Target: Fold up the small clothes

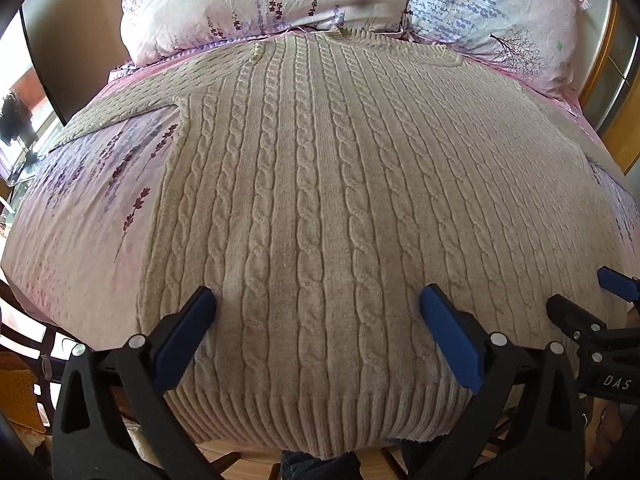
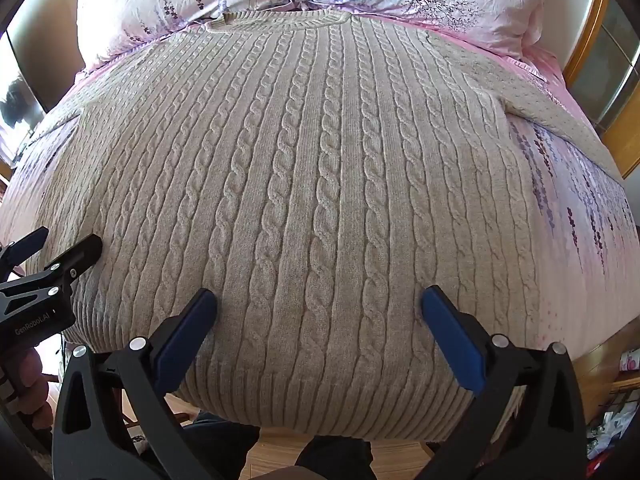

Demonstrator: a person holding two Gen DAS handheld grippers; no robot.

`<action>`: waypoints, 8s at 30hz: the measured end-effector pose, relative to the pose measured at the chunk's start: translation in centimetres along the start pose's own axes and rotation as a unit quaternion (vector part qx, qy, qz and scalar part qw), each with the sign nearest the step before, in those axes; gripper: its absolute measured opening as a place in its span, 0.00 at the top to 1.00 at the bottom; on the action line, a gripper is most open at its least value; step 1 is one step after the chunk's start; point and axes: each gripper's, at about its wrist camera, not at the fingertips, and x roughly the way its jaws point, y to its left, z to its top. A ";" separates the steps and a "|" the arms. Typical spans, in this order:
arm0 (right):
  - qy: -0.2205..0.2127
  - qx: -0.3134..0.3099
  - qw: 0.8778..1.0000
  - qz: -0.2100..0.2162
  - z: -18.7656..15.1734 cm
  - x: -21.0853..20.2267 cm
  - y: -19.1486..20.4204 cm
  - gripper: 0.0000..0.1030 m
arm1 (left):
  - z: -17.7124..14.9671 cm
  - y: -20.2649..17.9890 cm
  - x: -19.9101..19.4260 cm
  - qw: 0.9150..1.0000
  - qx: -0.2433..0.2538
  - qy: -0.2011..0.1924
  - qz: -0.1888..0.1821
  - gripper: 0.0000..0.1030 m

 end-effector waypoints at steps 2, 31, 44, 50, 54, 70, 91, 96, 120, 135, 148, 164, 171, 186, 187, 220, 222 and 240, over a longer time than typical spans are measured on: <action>0.000 0.000 1.000 0.000 0.0 0.0 0.0 0.01 | 0.0 0.0 0.0 1.000 0.000 0.000 0.000 0.02; 0.000 0.000 1.000 0.000 0.0 0.0 0.0 0.01 | 0.0 0.0 0.0 1.000 0.000 0.000 0.000 0.02; 0.000 0.000 1.000 0.000 0.0 0.0 0.0 0.01 | 0.0 0.0 0.0 1.000 0.000 0.000 0.000 0.02; 0.001 0.000 1.000 0.000 0.0 0.0 0.0 0.01 | 0.0 0.0 0.0 1.000 0.000 0.000 0.000 0.02; 0.001 0.000 1.000 0.000 0.0 0.0 0.0 0.01 | 0.0 0.0 0.0 1.000 0.000 0.000 0.000 0.02; 0.001 0.000 1.000 0.000 0.1 0.0 0.0 0.01 | 0.0 0.0 0.0 1.000 0.000 0.000 0.001 0.02; 0.002 0.000 1.000 0.000 0.0 0.0 0.0 0.01 | 0.0 0.0 0.0 1.000 0.000 0.001 0.001 0.02; 0.002 0.000 1.000 0.000 0.1 0.1 0.0 0.01 | 0.0 0.0 0.0 1.000 0.001 0.001 0.001 0.02; 0.042 -0.048 0.998 0.019 1.6 0.8 0.3 0.01 | 2.2 0.3 0.9 0.997 0.011 0.070 -0.004 0.02; -0.063 0.281 0.956 0.056 9.1 0.7 -22.4 0.12 | 9.6 -2.2 3.2 0.999 0.004 0.046 -0.005 0.02; -0.124 0.552 0.818 0.099 8.2 4.1 -38.5 0.42 | 12.5 -3.9 4.7 0.999 0.001 0.034 -0.011 0.02; -0.170 0.523 0.834 0.032 10.6 2.8 -39.6 0.91 | 13.2 -3.9 5.2 0.999 0.017 0.027 0.035 0.02; -0.224 0.382 0.888 0.120 16.2 -0.9 -31.1 0.92 | 13.0 -2.4 4.9 1.000 -0.007 0.019 -0.015 0.02; -0.039 0.198 0.945 0.259 16.9 6.1 -8.2 0.89 | 13.0 1.2 2.6 0.994 -0.079 -0.024 -0.071 0.02; -0.037 0.206 0.942 0.262 17.0 6.0 -8.7 0.88 | 13.0 1.4 2.5 0.994 -0.078 -0.026 -0.071 0.02; 0.000 0.111 0.956 0.270 18.9 5.0 -3.8 0.39 | 16.1 6.0 4.3 0.938 -0.231 -0.013 -0.258 0.24; 0.002 0.175 0.946 0.274 17.4 5.1 -7.3 0.39 | 16.3 5.8 5.4 0.937 -0.233 0.002 -0.259 0.24; -0.084 0.507 0.811 0.280 10.5 7.4 -22.8 0.75 | 20.8 5.2 12.1 0.940 -0.235 0.068 -0.239 0.77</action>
